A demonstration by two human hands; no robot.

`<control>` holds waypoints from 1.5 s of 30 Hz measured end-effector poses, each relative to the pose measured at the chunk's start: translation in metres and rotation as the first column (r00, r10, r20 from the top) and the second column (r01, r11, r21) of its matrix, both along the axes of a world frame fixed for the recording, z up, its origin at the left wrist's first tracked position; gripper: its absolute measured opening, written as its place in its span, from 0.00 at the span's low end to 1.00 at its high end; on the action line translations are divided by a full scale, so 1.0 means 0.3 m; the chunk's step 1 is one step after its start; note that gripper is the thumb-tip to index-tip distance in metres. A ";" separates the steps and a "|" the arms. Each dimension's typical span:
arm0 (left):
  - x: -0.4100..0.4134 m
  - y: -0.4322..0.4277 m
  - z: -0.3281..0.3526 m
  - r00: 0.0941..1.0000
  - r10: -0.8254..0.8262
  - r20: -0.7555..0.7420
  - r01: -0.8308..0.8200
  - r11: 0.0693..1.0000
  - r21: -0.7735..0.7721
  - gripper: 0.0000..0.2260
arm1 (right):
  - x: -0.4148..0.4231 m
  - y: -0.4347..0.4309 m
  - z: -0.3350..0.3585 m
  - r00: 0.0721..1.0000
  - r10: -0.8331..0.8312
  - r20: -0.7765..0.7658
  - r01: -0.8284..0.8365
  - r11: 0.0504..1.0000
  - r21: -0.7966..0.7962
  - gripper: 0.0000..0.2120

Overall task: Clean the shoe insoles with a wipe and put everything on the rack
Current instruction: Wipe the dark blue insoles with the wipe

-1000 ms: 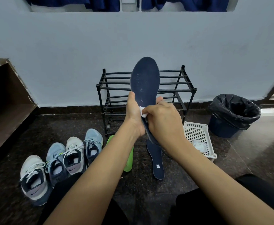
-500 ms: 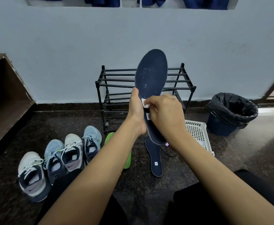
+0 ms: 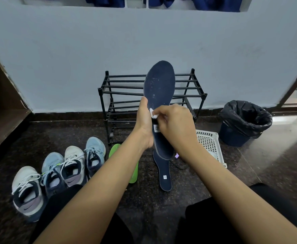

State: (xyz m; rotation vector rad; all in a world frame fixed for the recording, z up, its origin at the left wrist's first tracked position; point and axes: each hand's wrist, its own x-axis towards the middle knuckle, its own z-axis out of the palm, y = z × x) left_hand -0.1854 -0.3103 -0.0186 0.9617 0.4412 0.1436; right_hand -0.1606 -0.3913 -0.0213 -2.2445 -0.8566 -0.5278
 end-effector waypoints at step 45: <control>-0.027 0.010 0.042 0.994 0.092 -0.055 -0.091 0.996 0.025 0.23 | -0.070 0.003 -0.025 0.998 0.026 0.052 -0.026 1.000 -0.004 0.14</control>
